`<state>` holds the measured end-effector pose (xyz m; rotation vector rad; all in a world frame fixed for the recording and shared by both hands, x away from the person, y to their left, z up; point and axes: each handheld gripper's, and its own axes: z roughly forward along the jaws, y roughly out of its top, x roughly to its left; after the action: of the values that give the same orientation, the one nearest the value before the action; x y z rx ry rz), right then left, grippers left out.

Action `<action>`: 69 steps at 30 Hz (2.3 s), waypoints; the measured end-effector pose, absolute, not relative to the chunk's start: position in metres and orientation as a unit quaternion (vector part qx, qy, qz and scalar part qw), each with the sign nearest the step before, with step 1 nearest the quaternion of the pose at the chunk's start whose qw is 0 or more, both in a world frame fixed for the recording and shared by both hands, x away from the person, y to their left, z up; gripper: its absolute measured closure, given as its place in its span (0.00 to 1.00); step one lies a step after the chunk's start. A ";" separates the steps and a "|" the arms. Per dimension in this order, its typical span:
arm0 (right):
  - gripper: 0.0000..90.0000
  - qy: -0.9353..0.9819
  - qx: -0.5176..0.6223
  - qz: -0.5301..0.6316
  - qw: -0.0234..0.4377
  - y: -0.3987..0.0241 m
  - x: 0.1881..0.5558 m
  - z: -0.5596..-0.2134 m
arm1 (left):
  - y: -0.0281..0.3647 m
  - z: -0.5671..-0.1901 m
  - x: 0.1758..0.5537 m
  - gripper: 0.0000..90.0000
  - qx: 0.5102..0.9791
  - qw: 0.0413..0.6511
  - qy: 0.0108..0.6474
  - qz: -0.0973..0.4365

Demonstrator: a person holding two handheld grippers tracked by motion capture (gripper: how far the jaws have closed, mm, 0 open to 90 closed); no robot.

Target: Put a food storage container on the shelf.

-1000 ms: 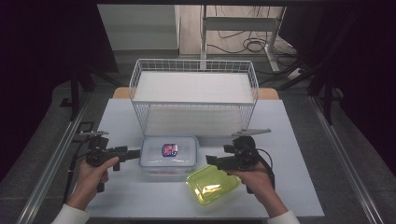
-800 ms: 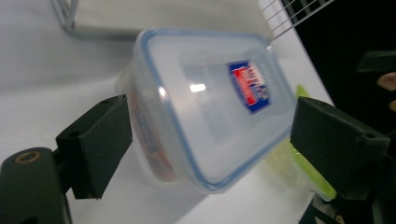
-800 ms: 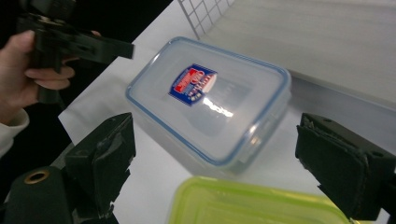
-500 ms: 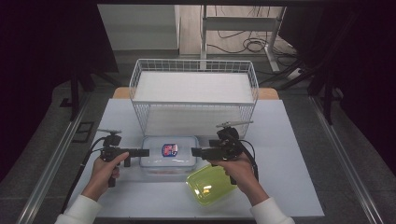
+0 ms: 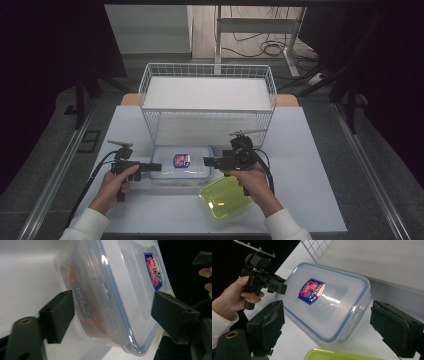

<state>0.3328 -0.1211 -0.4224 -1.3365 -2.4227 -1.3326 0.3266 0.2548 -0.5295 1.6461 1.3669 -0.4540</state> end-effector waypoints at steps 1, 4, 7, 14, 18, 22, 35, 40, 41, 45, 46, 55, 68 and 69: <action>0.14 -0.788 -0.435 -0.434 0.035 -0.121 0.333 -0.422 | 0.255 -0.530 0.327 0.26 0.669 0.459 0.555 -0.184; 0.14 -0.787 -0.440 -0.430 0.040 -0.121 0.334 -0.425 | 0.255 -0.529 0.326 0.31 0.667 0.462 0.557 -0.180; 0.14 -0.787 -0.446 -0.423 0.047 -0.121 0.336 -0.430 | 0.256 -0.525 0.324 0.38 0.665 0.463 0.560 -0.173; 0.14 -0.791 -0.463 -0.395 0.062 -0.115 0.345 -0.443 | 0.256 -0.525 0.324 0.38 0.664 0.463 0.561 -0.171; 0.15 -0.793 -0.472 -0.379 0.071 -0.111 0.350 -0.449 | 0.256 -0.525 0.324 0.38 0.666 0.463 0.559 -0.169; 0.15 -0.789 -0.488 -0.364 0.083 -0.108 0.356 -0.457 | 0.256 -0.525 0.323 0.38 0.667 0.462 0.559 -0.167; 0.18 -0.778 -0.515 -0.332 0.139 -0.102 0.375 -0.481 | 0.256 -0.525 0.323 0.38 0.666 0.463 0.560 -0.169; 0.22 -0.772 -0.519 -0.329 0.161 -0.098 0.379 -0.489 | 0.256 -0.525 0.323 0.38 0.666 0.463 0.561 -0.168; 0.22 -0.772 -0.520 -0.328 0.163 -0.098 0.380 -0.490 | 0.256 -0.525 0.323 0.38 0.666 0.462 0.560 -0.168; 0.22 -0.770 -0.520 -0.324 0.176 -0.096 0.382 -0.494 | 0.256 -0.525 0.323 0.38 0.666 0.463 0.560 -0.168; 0.23 -0.770 -0.519 -0.325 0.178 -0.096 0.382 -0.495 | 0.256 -0.525 0.323 0.38 0.666 0.463 0.560 -0.168; 0.34 -0.759 -0.527 -0.330 0.194 -0.100 0.380 -0.494 | 0.255 -0.525 0.323 0.39 0.663 0.464 0.563 -0.167; 0.47 -0.734 -0.537 -0.356 0.213 -0.112 0.378 -0.491 | 0.259 -0.519 0.320 0.47 0.660 0.477 0.559 -0.153; 0.47 -0.734 -0.537 -0.356 0.213 -0.112 0.378 -0.491 | 0.259 -0.519 0.320 0.48 0.660 0.477 0.559 -0.153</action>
<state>0.3778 -0.1122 -0.4915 -1.4915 -2.0385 -0.9877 0.3200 0.2595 -0.5190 1.6127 1.3667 -0.3741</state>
